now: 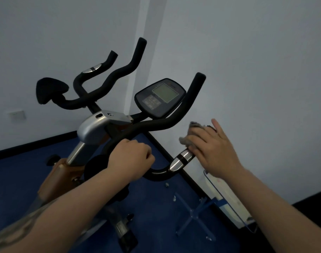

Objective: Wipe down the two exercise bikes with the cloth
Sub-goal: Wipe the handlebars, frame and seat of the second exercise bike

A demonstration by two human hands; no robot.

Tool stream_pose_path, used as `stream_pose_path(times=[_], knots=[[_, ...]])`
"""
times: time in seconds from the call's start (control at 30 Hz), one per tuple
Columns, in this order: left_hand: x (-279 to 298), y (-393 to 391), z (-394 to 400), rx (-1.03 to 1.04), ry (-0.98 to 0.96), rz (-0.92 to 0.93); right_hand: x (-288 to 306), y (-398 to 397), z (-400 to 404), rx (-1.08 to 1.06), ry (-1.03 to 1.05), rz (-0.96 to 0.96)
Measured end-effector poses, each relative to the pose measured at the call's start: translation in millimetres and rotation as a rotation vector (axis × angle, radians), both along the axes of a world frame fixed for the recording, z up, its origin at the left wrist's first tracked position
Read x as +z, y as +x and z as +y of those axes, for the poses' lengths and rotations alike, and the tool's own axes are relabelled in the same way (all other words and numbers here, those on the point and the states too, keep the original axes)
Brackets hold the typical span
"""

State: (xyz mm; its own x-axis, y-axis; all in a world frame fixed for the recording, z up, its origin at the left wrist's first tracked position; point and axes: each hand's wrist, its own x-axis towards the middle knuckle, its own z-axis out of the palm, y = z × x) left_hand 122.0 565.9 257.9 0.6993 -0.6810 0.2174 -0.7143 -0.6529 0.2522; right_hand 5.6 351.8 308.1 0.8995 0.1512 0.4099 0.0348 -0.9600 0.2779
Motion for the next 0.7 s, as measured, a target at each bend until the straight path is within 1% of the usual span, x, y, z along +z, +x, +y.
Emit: stream_pose_path(times=[0.03,0.1,0.13,0.17,0.2,0.27,0.3,0.33,0.37,0.43,0.47,0.5,0.53,0.6,0.63,0.7], knots=[[0,0,0,0.013,-0.006,-0.01,5,2,-1,-0.034,0.015,-0.022],[-2,1,0,0.032,-0.03,-0.018,-11,2,27,-0.114,0.204,-0.102],[-3,1,0,0.041,-0.048,-0.016,-26,2,47,-0.117,0.302,-0.133],[-4,0,0,0.051,-0.067,-0.015,-41,3,64,-0.082,0.356,-0.137],[-3,0,-1,0.057,-0.077,-0.014,-51,1,78,-0.008,0.366,-0.07],[-2,0,-1,0.058,-0.063,-0.015,-50,0,78,0.162,0.228,0.083],[-1,-1,-1,0.063,-0.06,-0.006,-43,2,65,0.197,0.15,0.099],[-1,-1,0,0.078,-0.069,0.017,-34,3,52,0.171,0.139,0.095],[-1,-2,1,0.099,-0.09,0.047,-24,2,41,0.102,0.183,0.061],[-1,-6,4,0.152,-0.185,0.083,-19,-6,38,-0.03,0.337,0.015],[0,-7,5,0.188,-0.261,0.079,-25,-6,53,-0.056,0.35,0.053],[-1,-8,7,0.219,-0.352,0.069,-35,-5,73,-0.062,0.308,0.123],[-1,-8,10,0.232,-0.458,0.07,-44,-5,94,-0.039,0.294,0.189],[-1,-10,15,0.197,-0.621,0.063,-49,-7,114,0.047,0.319,0.232],[-2,-11,21,0.171,-0.641,0.022,-41,-7,106,0.085,0.36,0.257],[-7,-12,34,0.166,-0.566,-0.14,-26,-7,78,0.158,0.383,0.367]])
